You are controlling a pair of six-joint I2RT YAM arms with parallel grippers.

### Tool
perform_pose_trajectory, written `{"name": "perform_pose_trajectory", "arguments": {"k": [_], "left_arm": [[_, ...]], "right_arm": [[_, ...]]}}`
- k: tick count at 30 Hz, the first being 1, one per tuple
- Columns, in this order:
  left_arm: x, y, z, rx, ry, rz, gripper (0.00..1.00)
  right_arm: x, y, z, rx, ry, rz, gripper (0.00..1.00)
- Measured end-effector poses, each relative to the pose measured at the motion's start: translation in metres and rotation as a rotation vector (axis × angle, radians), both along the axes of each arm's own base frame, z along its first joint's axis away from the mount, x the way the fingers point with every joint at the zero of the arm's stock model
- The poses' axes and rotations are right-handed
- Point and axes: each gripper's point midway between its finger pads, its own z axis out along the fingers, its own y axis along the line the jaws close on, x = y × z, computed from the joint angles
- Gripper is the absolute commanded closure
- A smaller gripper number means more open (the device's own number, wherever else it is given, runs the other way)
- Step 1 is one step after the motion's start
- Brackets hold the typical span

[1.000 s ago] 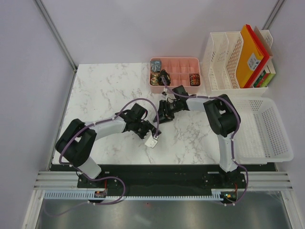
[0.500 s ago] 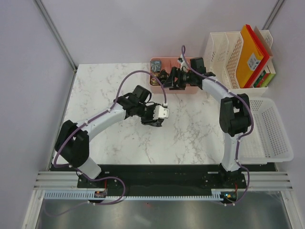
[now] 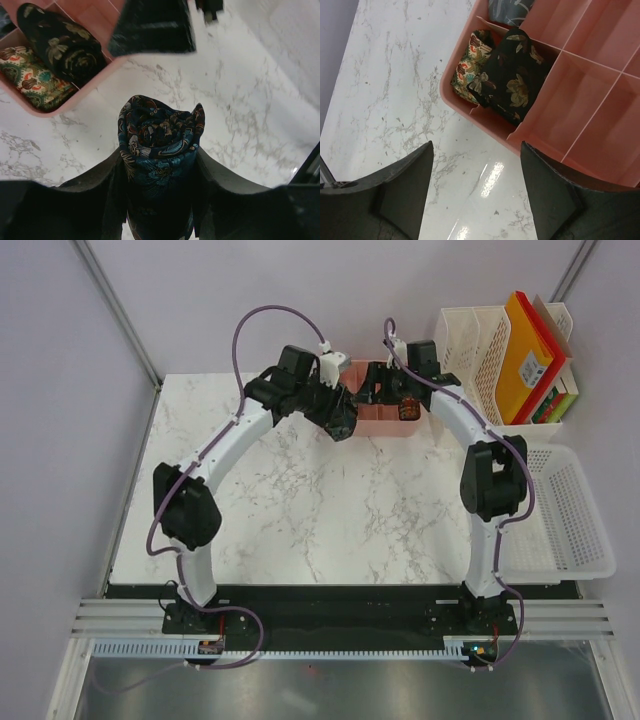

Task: Roll the ties
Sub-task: Move the storage box to the center of the board.

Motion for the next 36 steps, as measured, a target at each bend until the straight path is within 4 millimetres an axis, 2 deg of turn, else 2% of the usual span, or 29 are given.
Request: {"name": "perform_pose_trajectory", "arguments": {"k": [3,6,9,13,17,21,28,36], "left_arm": [[0.023,-0.015,0.009,-0.058,0.051,0.143,0.98],[0.048,-0.027,0.009,-0.089,0.075,0.271,0.98],[0.07,-0.04,0.004,-0.11,0.076,0.377,0.98],[0.095,-0.045,-0.01,-0.114,0.064,0.512,0.98],[0.109,-0.03,-0.021,-0.093,0.058,0.621,0.98],[0.124,-0.008,-0.019,-0.09,0.036,0.69,0.98],[0.136,0.028,-0.016,-0.08,0.022,0.762,0.98],[0.118,0.04,0.004,-0.091,0.014,0.764,0.98]], "right_arm": [[-0.005,-0.01,-0.01,0.005,0.018,-0.022,0.25],[-0.011,-0.029,-0.024,-0.005,0.062,-0.058,0.3],[-0.01,-0.043,-0.032,-0.027,0.071,-0.092,0.39],[-0.002,-0.05,-0.03,-0.046,0.038,-0.112,0.41],[0.012,-0.044,-0.02,-0.063,-0.012,-0.123,0.45],[0.026,-0.035,-0.017,-0.103,-0.065,-0.162,0.45],[0.039,-0.031,-0.049,-0.268,-0.072,-0.295,0.47],[0.042,-0.037,-0.085,-0.372,-0.038,-0.368,0.52]]}}
